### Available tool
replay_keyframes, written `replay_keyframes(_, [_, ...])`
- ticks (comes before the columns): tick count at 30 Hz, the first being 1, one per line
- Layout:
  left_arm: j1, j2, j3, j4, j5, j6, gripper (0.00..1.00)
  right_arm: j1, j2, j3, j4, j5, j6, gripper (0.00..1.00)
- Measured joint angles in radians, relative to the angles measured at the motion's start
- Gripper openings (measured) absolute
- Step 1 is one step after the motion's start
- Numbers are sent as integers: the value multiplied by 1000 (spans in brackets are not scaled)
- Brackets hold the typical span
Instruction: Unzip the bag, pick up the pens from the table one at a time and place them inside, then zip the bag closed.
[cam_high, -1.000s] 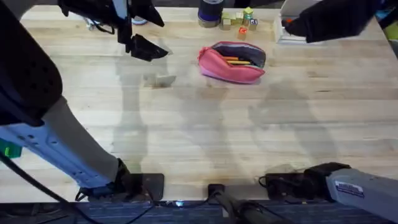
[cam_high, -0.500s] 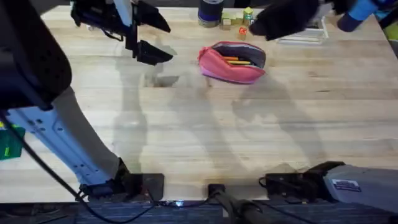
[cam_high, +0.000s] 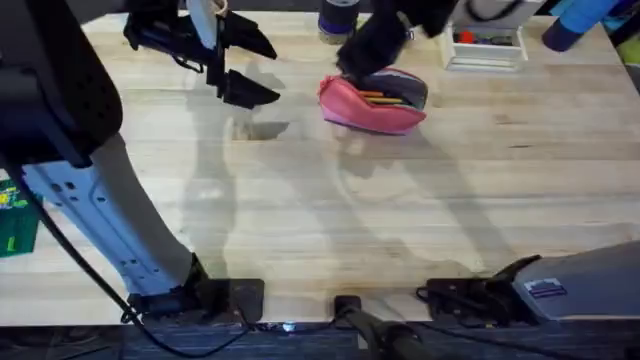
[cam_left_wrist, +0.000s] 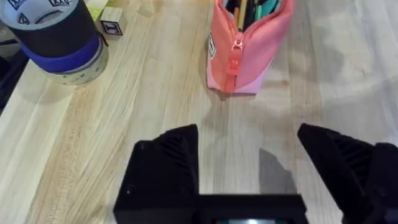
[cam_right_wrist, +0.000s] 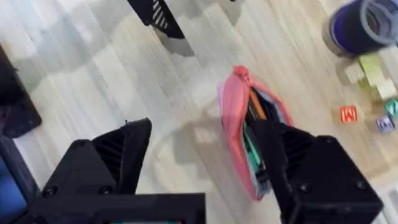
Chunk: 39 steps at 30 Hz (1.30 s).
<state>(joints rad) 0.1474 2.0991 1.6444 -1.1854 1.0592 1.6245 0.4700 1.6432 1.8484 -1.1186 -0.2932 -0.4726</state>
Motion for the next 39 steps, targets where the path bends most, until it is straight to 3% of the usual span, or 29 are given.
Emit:
replay_keyframes(9, [0, 0, 0, 0, 1, 0, 993, 18, 100, 0, 74, 0, -33, 996])
replay_keyframes(26, [0, 0, 0, 0, 3, 0, 994, 19, 108, 0, 164, 0, -50, 995])
replay_keyframes(35, [0, 0, 0, 0, 3, 0, 994, 18, 116, 0, 200, 0, -196, 996])
replay_keyframes(39, [0, 0, 0, 0, 3, 0, 993, 18, 180, 0, 202, 0, -264, 996])
